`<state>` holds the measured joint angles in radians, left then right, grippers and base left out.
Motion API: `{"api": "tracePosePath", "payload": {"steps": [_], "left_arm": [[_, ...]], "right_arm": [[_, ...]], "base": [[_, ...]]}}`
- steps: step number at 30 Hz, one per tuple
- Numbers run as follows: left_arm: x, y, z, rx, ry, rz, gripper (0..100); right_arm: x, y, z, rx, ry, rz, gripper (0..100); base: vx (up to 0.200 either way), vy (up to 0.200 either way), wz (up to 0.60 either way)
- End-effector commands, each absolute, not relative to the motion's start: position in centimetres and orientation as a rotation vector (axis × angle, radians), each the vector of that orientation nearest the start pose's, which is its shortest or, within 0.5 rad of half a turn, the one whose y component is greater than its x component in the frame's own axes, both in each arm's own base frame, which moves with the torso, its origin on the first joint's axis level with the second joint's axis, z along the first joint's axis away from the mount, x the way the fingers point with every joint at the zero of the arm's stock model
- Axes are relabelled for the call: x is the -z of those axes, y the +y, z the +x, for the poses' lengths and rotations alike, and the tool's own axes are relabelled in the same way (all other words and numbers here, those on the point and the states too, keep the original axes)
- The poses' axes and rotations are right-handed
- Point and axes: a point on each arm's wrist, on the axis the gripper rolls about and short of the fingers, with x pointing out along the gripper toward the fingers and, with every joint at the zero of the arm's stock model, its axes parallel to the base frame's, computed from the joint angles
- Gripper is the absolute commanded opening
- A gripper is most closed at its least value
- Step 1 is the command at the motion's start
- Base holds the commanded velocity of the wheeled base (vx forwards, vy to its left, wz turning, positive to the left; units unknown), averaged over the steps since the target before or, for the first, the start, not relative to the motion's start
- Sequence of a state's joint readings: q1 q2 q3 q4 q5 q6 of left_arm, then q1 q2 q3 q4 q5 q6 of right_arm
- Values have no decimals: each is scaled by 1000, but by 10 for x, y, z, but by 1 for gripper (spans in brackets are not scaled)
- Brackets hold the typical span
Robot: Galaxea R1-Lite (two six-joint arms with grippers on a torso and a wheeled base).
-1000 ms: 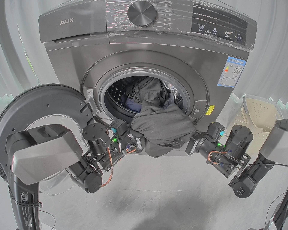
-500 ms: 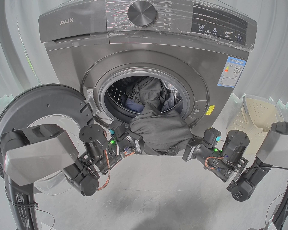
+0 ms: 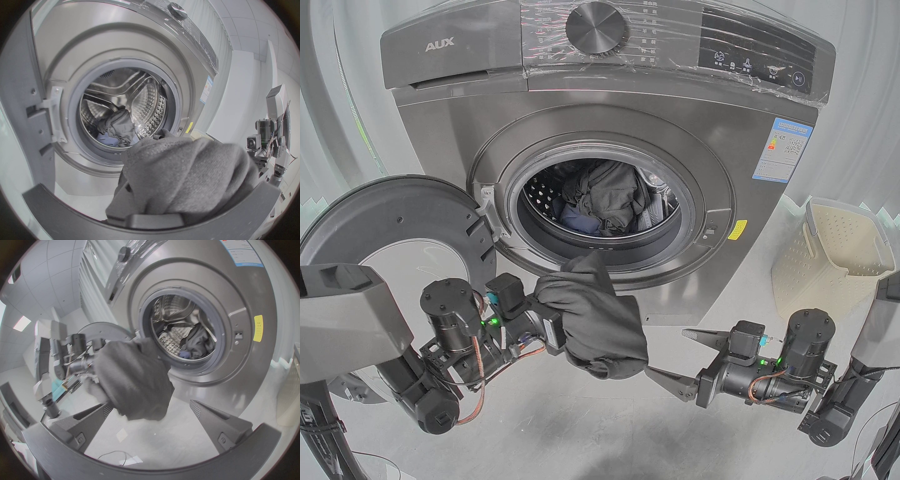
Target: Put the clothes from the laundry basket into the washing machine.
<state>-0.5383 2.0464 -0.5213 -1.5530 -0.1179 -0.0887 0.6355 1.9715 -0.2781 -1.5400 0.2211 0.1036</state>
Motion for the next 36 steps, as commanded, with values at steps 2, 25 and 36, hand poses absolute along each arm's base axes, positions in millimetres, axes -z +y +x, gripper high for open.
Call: {"api": "tracePosePath", "payload": {"steps": [2, 25, 36], "left_arm": [[-112, -150, 263, 627, -22, -82, 0], [-107, -149, 259, 628, -2, -54, 0], [-105, -151, 258, 637, 7, -51, 0]], "right_arm": [[-88, 164, 205, -884, 172, 70, 100], [-87, 159, 234, -715, 134, 74, 100], [-87, 159, 234, -715, 134, 74, 100]], "base": [[0, 0, 0], [0, 0, 0], [73, 0, 0]]}}
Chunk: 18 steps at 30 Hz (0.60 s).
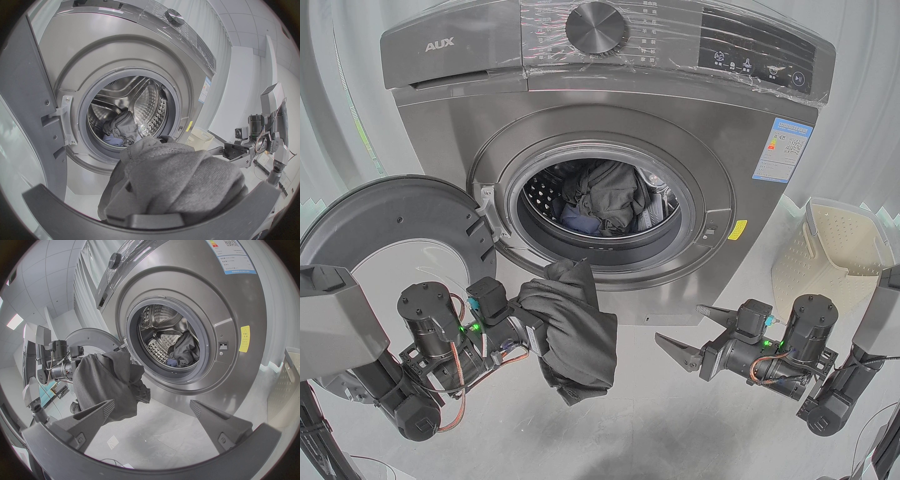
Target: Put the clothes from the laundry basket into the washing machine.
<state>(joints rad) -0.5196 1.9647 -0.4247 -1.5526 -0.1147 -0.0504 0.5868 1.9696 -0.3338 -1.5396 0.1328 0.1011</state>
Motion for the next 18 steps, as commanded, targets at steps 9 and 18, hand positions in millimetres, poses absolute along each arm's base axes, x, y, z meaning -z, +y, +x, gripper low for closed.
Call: {"api": "tracePosePath", "payload": {"steps": [9, 18], "left_arm": [[-99, -156, 258, 649, 22, -41, 0], [-95, -159, 255, 664, 37, -25, 0]], "right_arm": [[-87, 160, 233, -718, 134, 74, 100], [-86, 161, 232, -722, 138, 73, 100]], "base": [[200, 0, 0], [44, 0, 0]]}}
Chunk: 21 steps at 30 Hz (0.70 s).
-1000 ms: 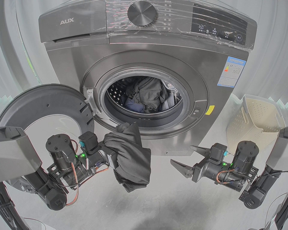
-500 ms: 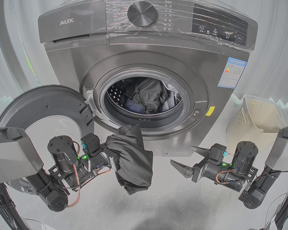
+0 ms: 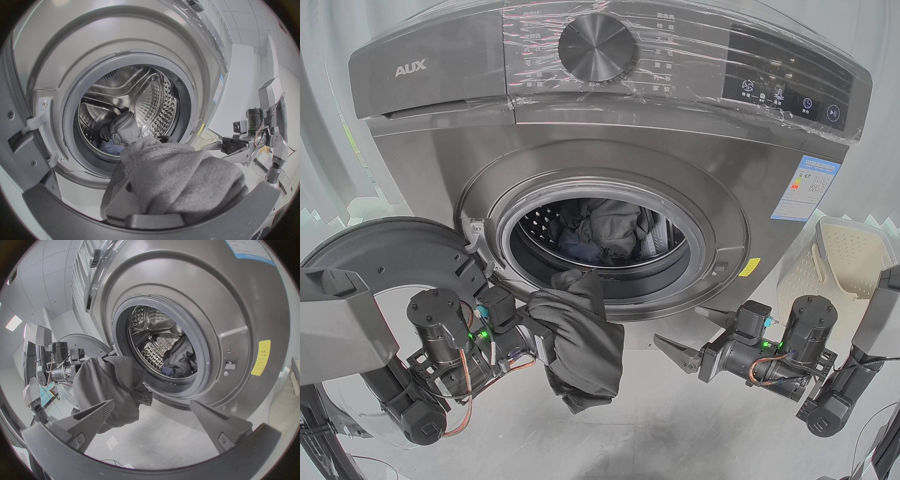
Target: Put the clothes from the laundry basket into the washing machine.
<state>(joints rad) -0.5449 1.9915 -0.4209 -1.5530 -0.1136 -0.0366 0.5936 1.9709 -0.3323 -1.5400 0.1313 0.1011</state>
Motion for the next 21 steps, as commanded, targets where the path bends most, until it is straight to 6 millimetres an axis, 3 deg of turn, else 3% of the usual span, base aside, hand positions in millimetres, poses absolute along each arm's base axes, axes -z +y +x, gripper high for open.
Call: {"api": "tracePosePath", "payload": {"steps": [1, 8, 21], "left_arm": [[-94, -160, 255, 664, 37, -22, 0], [-91, -162, 254, 658, 41, 0, 0], [-91, -167, 249, 681, 44, 1, 0]], "right_arm": [[-86, 160, 232, -720, 139, 73, 100], [-85, 160, 231, -723, 144, 71, 100], [-77, 156, 219, -739, 196, 53, 100]], "base": [[0, 0, 0], [0, 0, 0], [185, 0, 0]]}}
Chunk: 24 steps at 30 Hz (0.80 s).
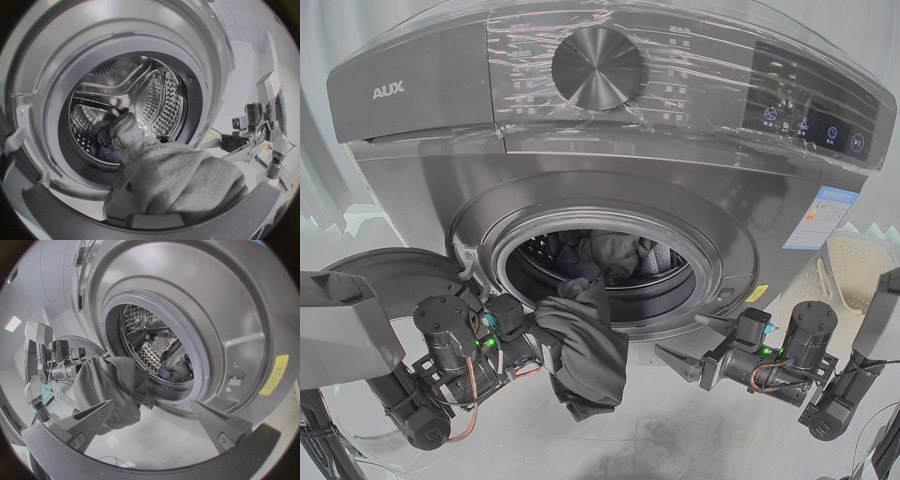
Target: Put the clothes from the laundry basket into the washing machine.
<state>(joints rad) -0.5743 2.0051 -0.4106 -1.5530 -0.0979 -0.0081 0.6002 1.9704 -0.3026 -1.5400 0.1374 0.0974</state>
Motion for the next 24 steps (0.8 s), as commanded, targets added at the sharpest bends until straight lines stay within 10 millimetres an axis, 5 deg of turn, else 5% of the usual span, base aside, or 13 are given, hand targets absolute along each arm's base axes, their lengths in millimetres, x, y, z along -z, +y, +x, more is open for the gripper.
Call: {"api": "tracePosePath", "payload": {"steps": [1, 16, 24], "left_arm": [[-91, -168, 248, 687, 46, 2, 0], [-84, -197, 223, 809, 83, -2, 0], [-67, -220, 260, 794, 57, -15, 0]], "right_arm": [[-75, 155, 214, -748, 216, 46, 100], [-69, 158, 188, -816, 265, 5, 100], [-71, 162, 183, -842, 263, 4, 100]], "base": [[0, 0, 0], [0, 0, 0], [0, 0, 0]]}}
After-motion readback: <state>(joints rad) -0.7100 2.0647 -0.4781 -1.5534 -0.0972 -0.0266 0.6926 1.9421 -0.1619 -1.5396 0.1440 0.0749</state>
